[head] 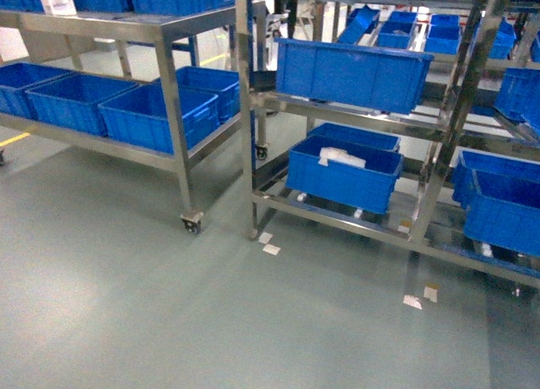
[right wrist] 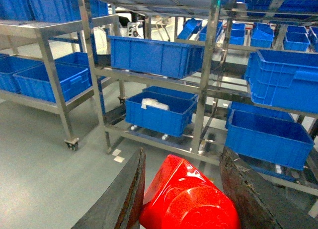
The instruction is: Pick red block from blue box to shelf
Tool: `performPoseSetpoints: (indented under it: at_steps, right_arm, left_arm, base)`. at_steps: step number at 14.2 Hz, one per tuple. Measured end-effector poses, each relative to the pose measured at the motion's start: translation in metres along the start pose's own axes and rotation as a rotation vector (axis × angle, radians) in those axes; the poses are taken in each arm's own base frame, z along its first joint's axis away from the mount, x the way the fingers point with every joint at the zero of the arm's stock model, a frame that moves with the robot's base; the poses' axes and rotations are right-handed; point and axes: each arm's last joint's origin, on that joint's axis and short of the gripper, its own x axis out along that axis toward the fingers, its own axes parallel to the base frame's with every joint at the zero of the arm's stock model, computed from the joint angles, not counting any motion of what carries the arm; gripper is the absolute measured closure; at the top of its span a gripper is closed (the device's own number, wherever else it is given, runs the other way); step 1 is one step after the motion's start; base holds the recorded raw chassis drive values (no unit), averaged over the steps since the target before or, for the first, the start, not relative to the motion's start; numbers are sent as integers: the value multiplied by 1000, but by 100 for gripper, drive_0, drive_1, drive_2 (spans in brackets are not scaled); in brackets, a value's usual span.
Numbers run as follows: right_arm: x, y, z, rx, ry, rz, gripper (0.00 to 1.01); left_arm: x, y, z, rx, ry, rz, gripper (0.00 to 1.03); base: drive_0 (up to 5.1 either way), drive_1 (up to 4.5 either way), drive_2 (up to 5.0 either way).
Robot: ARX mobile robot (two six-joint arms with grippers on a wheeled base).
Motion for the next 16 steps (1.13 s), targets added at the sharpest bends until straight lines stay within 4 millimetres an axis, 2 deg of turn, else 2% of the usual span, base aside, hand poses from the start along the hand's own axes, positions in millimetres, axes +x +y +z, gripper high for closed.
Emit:
performPoseSetpoints:
  at_steps: [16]
  right_arm:
    - [0,0,0,0,0,0,62]
  left_arm:
    - [0,0,0,0,0,0,5]
  base:
    - [-143,-143,-143]
